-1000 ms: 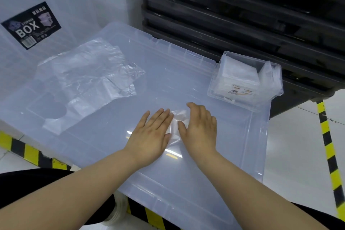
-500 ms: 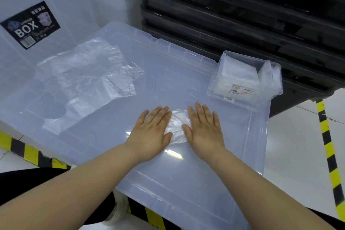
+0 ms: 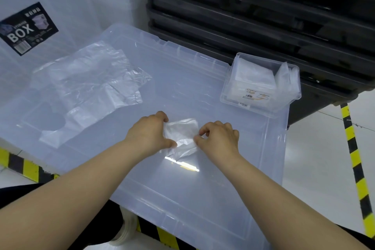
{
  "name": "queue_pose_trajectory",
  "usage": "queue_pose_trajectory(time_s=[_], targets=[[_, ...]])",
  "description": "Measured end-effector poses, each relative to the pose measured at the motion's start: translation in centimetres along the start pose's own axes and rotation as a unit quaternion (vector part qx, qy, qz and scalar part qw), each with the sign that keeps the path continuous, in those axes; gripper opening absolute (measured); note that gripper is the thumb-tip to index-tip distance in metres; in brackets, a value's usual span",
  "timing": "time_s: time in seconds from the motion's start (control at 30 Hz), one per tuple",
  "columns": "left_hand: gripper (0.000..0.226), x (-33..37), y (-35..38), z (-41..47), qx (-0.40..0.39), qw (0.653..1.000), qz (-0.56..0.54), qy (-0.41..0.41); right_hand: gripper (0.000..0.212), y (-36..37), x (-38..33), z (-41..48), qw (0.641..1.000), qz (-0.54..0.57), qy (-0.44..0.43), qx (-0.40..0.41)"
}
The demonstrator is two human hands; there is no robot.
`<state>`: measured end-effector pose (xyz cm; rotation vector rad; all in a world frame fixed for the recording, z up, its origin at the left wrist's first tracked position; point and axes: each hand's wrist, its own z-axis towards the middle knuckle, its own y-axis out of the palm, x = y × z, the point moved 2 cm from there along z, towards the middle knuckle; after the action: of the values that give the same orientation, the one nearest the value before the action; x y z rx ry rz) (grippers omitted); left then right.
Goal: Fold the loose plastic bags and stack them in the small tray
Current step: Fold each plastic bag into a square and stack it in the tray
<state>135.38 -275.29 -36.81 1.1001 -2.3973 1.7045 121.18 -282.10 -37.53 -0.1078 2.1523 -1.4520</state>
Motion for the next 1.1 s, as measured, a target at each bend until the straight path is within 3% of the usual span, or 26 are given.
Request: queue_pose_trajectory(time_s=[0.3,0.43,0.5,0.6,0.77,0.9,1.0,1.1], targets=[[0.03,0.2,0.1,0.1,0.014,0.999,-0.03,0.016,0.006,0.0,-0.4,-0.4,0.997,0.077,-0.015,0.001],[0.023,0.1,-0.3,0.2,0.022,0.99,-0.135,0.02,0.025,-0.5,-0.5,-0.4,0.99,0.133,-0.031,-0.021],[0.029,0.1,-0.5,0.1,0.018,0.97,-0.24,0.017,0.027,-0.7,-0.7,-0.3,0.98,0.19,-0.026,-0.041],[0.024,0.6,-0.7,-0.4,-0.019,0.913,-0.407,0.009,0.03,-0.9,-0.6,0.1,0.967,0.249,-0.036,-0.049],[0.02,1.1,-0.8,-0.7,-0.021,0.87,-0.493,0.02,0.018,-1.4,-0.6,0.2,0.913,0.406,0.007,-0.047],[0.016,1.4,-0.7,-0.8,0.011,0.83,-0.558,0.002,0.03,-1.3,-0.5,0.1,0.846,0.515,0.072,-0.117],[0.015,1.2,-0.4,-0.8,0.028,0.818,-0.574,-0.005,0.006,-1.4,-0.8,-0.4,0.836,0.511,0.058,-0.189],[0.017,1.1,-0.1,-0.6,0.035,0.817,-0.576,-0.005,0.01,-1.4,-0.7,-0.5,0.845,0.499,0.049,-0.184]])
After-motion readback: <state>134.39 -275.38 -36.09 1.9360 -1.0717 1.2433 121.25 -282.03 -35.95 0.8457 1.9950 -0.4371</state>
